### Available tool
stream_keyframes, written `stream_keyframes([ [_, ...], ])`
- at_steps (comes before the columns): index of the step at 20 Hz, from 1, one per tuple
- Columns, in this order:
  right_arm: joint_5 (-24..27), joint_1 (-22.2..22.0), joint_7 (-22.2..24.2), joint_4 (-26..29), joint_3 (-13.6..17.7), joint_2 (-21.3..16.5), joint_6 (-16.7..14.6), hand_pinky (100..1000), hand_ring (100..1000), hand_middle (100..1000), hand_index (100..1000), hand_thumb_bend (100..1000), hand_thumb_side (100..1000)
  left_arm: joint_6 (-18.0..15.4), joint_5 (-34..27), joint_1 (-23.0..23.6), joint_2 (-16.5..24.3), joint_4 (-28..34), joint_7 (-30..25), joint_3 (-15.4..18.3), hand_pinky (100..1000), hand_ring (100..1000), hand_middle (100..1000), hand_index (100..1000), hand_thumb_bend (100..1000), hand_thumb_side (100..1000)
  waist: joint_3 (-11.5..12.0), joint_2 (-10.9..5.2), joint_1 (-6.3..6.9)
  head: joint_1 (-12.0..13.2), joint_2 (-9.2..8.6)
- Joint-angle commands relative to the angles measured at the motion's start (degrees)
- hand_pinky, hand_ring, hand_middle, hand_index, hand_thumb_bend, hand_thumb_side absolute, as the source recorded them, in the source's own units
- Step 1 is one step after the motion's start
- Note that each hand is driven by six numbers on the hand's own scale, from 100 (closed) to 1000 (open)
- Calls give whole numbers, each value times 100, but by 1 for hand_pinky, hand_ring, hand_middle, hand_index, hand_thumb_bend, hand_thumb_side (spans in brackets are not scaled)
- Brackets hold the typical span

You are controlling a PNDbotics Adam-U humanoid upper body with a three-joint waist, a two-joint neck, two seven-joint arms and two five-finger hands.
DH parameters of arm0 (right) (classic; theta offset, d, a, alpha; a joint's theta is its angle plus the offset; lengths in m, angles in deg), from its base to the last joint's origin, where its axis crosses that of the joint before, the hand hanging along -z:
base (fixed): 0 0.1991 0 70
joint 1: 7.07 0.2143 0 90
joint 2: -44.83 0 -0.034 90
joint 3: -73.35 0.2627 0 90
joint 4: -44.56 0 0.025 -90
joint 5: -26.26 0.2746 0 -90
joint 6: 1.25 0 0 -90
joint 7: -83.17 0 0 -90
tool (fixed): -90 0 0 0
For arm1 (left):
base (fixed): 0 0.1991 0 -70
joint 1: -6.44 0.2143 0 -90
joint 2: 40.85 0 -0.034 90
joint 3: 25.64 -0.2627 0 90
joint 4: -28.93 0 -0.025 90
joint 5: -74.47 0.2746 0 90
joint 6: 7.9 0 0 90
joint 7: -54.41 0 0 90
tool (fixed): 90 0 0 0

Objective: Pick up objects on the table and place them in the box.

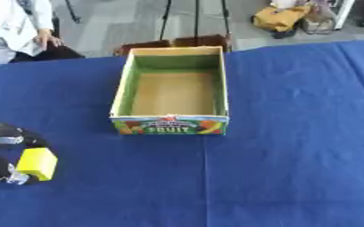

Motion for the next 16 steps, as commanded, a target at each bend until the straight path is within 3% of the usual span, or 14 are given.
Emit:
stream_keyframes([
  [1, 18, 64, -1, 105, 58, -85, 6, 678, 737, 607, 789, 100, 1000, -221, -20, -37, 89, -50, -252, 24, 730, 888, 825, 1000, 452, 664, -1, 15, 50, 24, -84],
  [6, 16, 61, 0, 105, 67, -80, 1, 679, 737, 603, 790, 100, 1000, -160, 6, -48, 49, -50, -252, 87, 676, 840, 772, 964, 365, 659, 4, 37, 39, 21, -104],
  [13, 22, 47, 12, 105, 79, -75, -2, 681, 738, 600, 791, 100, 1000, -71, 296, -51, 52, 220, 23, 167, 611, 794, 726, 859, 347, 664, 23, 68, 36, 3, -110],
  [16, 32, 41, 27, 105, 79, -70, -2, 682, 739, 600, 792, 100, 1000, -64, 553, -55, 54, 293, 303, 170, 567, 758, 679, 812, 243, 659, 27, 73, 42, 5, -110],
])
